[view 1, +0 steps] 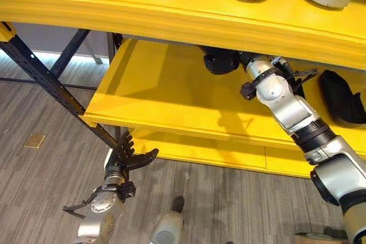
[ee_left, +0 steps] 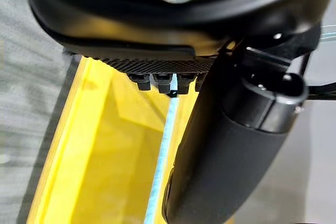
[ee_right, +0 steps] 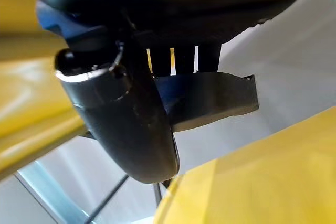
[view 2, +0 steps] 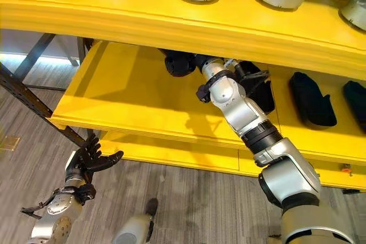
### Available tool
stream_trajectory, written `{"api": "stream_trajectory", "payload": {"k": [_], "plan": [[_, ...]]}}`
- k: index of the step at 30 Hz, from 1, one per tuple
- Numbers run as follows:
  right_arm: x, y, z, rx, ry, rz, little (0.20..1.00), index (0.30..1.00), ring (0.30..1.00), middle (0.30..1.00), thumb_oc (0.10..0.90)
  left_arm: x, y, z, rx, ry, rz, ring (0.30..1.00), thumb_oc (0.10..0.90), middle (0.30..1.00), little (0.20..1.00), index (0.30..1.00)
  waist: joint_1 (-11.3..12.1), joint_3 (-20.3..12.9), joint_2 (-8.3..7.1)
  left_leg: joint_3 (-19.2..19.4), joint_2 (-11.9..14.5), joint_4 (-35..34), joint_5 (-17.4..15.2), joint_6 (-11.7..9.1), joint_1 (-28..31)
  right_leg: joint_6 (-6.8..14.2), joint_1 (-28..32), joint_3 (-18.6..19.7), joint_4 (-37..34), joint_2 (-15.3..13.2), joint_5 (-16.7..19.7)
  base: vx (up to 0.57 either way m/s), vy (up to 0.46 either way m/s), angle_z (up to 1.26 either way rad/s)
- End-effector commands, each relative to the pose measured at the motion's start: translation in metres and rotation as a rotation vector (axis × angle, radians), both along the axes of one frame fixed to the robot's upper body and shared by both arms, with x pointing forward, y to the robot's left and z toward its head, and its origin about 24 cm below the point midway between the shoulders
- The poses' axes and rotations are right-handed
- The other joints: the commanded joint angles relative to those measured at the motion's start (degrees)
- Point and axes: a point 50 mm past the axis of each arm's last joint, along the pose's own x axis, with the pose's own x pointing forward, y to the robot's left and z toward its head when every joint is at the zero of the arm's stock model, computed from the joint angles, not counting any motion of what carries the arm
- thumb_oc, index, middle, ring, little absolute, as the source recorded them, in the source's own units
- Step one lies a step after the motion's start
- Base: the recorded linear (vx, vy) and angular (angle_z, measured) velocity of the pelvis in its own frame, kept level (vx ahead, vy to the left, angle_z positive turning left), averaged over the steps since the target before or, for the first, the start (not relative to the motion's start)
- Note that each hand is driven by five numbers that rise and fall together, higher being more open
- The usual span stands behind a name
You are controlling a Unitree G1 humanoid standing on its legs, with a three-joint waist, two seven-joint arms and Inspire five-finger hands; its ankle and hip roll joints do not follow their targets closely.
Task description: Move parts from the plastic box to the shelf.
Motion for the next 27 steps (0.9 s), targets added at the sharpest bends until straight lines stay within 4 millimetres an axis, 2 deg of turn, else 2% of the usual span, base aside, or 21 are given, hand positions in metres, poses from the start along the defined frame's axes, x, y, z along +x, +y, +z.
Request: {"api": "stream_trajectory", "payload": {"k": [1, 9, 18, 24, 26, 27], "plan": [[-0.008, 0.002, 0.076, -0.055, -0.327, -0.046, 0.300, 0.300, 0.300, 0.300, 0.400, -0.013, -0.004, 0.015, 0.059, -0.085, -0.084, 1.000, 0.900, 1.000, 1.000, 1.000, 0.2, -9.8, -0.86, -2.9, 6.0, 4.0, -4.6, -2.3, -2.5, 0.8, -3.9, 0.4, 1.6, -0.1, -1.5, 0.03, 0.039, -0.13], [0.004, -0.012, 0.067, -0.174, -0.291, -0.139, 0.300, 0.300, 0.300, 0.300, 0.400, -0.014, -0.004, 0.010, 0.052, -0.067, -0.086, 1.000, 0.900, 1.000, 1.000, 1.000, 1.5, -8.6, -1.49, -4.1, 4.9, 8.0, -6.5, -1.9, -5.8, 1.1, -4.2, -1.0, 2.1, -0.4, -2.2, 0.02, 0.020, 0.04], [0.019, -0.037, 0.040, -0.381, -0.188, -0.256, 0.300, 0.300, 0.300, 0.300, 0.400, -0.014, -0.008, 0.007, 0.033, -0.066, -0.089, 1.000, 0.900, 1.000, 1.000, 1.000, 2.5, -6.8, -1.18, -5.3, 3.8, 12.0, -8.4, -1.4, -8.5, 0.9, -5.3, -2.0, 4.6, -0.7, -3.7, -0.01, 0.008, 0.06], [0.019, -0.037, 0.038, -0.418, -0.181, -0.255, 0.300, 0.300, 0.300, 0.300, 0.400, -0.012, -0.010, 0.009, 0.017, -0.084, -0.074, 1.000, 0.900, 1.000, 1.000, 1.000, 2.3, -5.7, -0.51, -5.5, 4.0, 15.8, -10.3, -1.3, -9.6, 0.4, -6.9, -1.2, 8.2, -0.4, -6.3, -0.04, 0.002, 0.04], [0.019, -0.036, 0.032, -0.465, -0.168, -0.243, 0.300, 0.300, 0.300, 0.300, 0.400, -0.009, -0.013, 0.009, 0.023, -0.088, -0.085, 1.000, 0.900, 1.000, 1.000, 1.000, 2.0, -4.6, 0.12, -5.8, 4.2, 18.6, -11.9, -1.2, -9.6, -0.4, -8.2, -0.4, 12.0, -0.1, -8.8, -0.06, 0.011, -0.06], [0.019, -0.037, 0.032, -0.466, -0.168, -0.243, 0.300, 0.300, 0.300, 0.300, 0.400, -0.009, -0.013, 0.009, 0.022, -0.088, -0.086, 1.000, 0.900, 1.000, 1.000, 1.000, 2.1, -4.5, 0.20, -5.8, 4.2, 18.8, -12.0, -1.2, -9.7, -0.4, -8.3, -0.4, 12.3, 0.0, -9.0, -0.05, 0.005, -0.09]]}}
